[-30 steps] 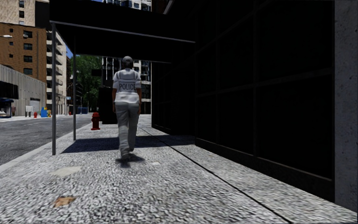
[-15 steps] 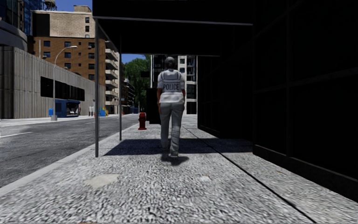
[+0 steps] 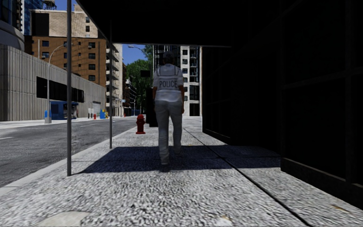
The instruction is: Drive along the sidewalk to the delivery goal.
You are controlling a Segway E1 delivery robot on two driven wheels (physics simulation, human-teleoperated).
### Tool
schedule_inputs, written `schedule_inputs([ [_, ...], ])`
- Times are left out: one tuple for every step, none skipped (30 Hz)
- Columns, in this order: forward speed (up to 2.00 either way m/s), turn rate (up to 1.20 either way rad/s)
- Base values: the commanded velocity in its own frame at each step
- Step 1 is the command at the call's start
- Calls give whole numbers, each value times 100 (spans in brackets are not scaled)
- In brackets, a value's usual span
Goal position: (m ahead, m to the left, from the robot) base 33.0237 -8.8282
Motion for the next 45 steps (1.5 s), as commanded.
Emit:
schedule_inputs([
  [178,0],
  [177,0],
  [177,0],
  [162,0],
  [147,0],
  [150,0],
  [150,0],
  [143,0],
  [133,0],
  [131,0],
  [131,0],
  [133,0],
  [146,0],
  [169,0],
  [169,0],
  [177,0],
  [182,0],
  [186,0],
  [186,0],
  [182,0],
  [172,0],
  [172,0],
  [155,0],
  [139,0],
  [122,0],
  [122,0],
  [101,0],
  [95,0],
  [128,0],
  [128,0],
  [142,0],
  [144,0],
  [120,0],
  [120,0],
  [87,0],
  [0,0],
  [0,0],
  [0,0],
  [0,0],
  [0,0],
  [0,0],
  [0,0],
  [0,0],
  [0,0],
  [0,0],
])
